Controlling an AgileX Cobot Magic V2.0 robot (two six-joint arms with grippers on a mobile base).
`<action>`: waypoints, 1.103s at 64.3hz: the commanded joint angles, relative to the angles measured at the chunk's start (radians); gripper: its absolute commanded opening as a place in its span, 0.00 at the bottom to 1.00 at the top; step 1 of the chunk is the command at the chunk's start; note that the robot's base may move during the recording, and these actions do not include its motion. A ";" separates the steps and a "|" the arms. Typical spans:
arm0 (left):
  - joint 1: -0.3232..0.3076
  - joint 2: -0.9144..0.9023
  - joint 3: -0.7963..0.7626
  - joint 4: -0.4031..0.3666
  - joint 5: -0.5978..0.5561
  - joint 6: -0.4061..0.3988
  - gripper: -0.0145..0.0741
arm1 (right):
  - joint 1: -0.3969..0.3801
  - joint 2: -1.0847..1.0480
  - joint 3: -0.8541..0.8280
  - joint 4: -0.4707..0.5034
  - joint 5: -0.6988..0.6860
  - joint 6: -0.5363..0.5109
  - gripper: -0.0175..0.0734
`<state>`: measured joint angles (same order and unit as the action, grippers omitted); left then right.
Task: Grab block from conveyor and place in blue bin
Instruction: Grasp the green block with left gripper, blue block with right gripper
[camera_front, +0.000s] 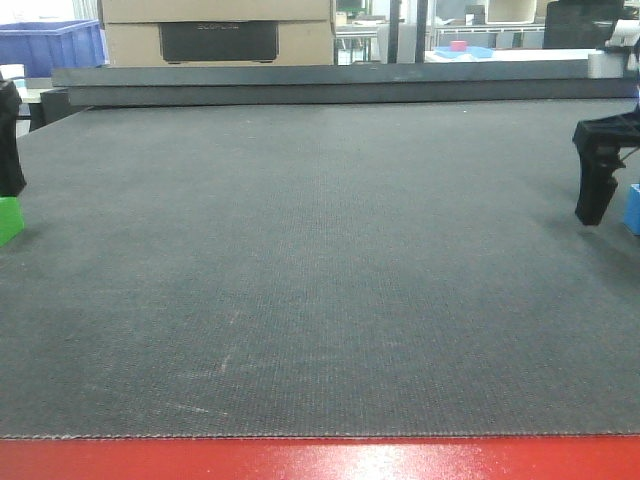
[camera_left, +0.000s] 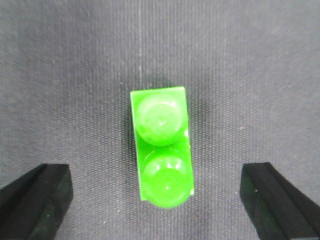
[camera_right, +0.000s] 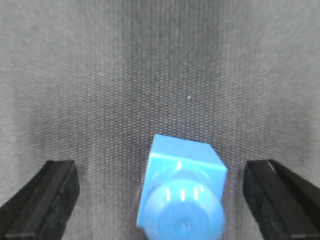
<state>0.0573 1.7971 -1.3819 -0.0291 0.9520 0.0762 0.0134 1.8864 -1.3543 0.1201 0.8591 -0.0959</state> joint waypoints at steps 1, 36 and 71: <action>0.000 0.013 -0.007 -0.009 -0.007 -0.001 0.82 | -0.005 0.003 -0.006 -0.001 -0.013 0.003 0.81; 0.000 0.091 -0.009 -0.013 -0.106 -0.001 0.77 | -0.005 0.005 -0.006 -0.001 -0.024 0.003 0.66; 0.000 0.056 -0.009 -0.017 -0.054 -0.001 0.04 | -0.005 -0.042 -0.006 -0.007 0.019 0.003 0.03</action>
<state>0.0573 1.8864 -1.3833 -0.0354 0.8687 0.0793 0.0134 1.8844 -1.3543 0.1201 0.8670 -0.0920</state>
